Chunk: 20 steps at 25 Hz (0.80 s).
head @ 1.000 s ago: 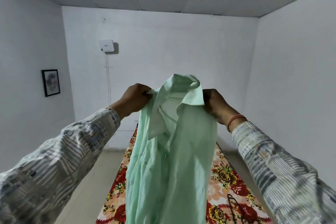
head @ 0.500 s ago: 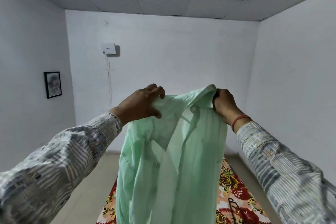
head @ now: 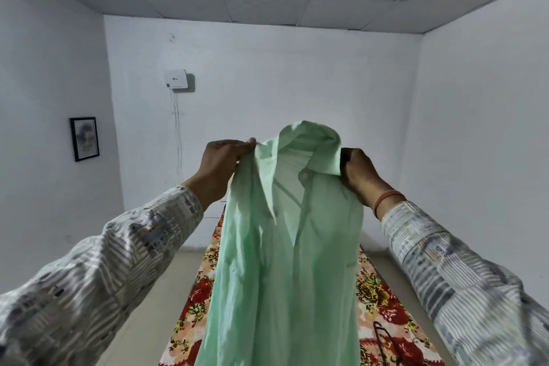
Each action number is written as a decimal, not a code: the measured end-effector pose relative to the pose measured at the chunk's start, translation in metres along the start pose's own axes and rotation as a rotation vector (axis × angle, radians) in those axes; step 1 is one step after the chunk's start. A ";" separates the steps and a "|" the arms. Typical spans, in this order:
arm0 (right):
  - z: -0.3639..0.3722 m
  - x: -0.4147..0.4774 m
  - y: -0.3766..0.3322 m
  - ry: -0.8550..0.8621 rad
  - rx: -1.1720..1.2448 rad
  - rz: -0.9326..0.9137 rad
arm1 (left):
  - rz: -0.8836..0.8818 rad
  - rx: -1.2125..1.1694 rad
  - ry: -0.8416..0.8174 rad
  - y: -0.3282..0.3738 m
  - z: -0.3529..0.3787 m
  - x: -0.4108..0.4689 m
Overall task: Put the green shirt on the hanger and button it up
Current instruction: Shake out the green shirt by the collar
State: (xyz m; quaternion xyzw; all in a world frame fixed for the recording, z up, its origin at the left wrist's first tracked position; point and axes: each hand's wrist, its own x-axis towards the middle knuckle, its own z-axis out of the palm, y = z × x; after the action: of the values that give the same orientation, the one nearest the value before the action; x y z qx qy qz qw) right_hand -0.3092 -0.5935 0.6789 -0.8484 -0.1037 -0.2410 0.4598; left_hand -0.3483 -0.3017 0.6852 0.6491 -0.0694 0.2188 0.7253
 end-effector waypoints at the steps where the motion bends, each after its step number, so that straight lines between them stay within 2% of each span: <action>1: 0.001 -0.004 -0.003 -0.007 0.003 -0.012 | -0.019 -0.041 0.050 0.003 0.002 0.000; 4: 0.000 -0.010 -0.007 0.012 -0.048 -0.138 | 0.103 0.095 0.130 0.009 -0.001 0.004; 7: -0.001 -0.010 -0.008 0.046 -0.109 -0.192 | 0.083 -0.025 0.180 0.020 -0.009 0.008; 9: 0.000 -0.011 -0.011 0.028 -0.166 -0.247 | 0.086 0.044 0.134 0.020 -0.013 0.011; 11: 0.003 -0.012 -0.016 0.031 -0.201 -0.300 | 0.120 0.237 0.039 0.020 -0.014 0.009; 13: 0.007 -0.013 -0.018 0.023 -0.189 -0.322 | 0.012 0.355 0.008 0.015 -0.019 0.012; 14: 0.009 -0.013 -0.017 0.002 -0.164 -0.307 | -0.097 0.289 -0.030 0.014 -0.024 0.012; 16: 0.015 -0.013 -0.016 -0.058 -0.046 -0.214 | -0.298 0.077 -0.210 0.008 -0.041 0.007; 18: 0.022 -0.016 -0.015 -0.078 0.042 -0.145 | -0.288 -0.007 -0.282 0.007 -0.056 0.006; 20: 0.023 -0.015 -0.016 -0.050 0.007 -0.121 | -0.204 0.016 -0.281 0.010 -0.059 0.003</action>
State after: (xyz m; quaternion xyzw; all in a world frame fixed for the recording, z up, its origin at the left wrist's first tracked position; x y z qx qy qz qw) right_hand -0.3211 -0.5647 0.6720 -0.8448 -0.1671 -0.2465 0.4446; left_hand -0.3600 -0.2431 0.6868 0.6827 -0.1021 0.0518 0.7216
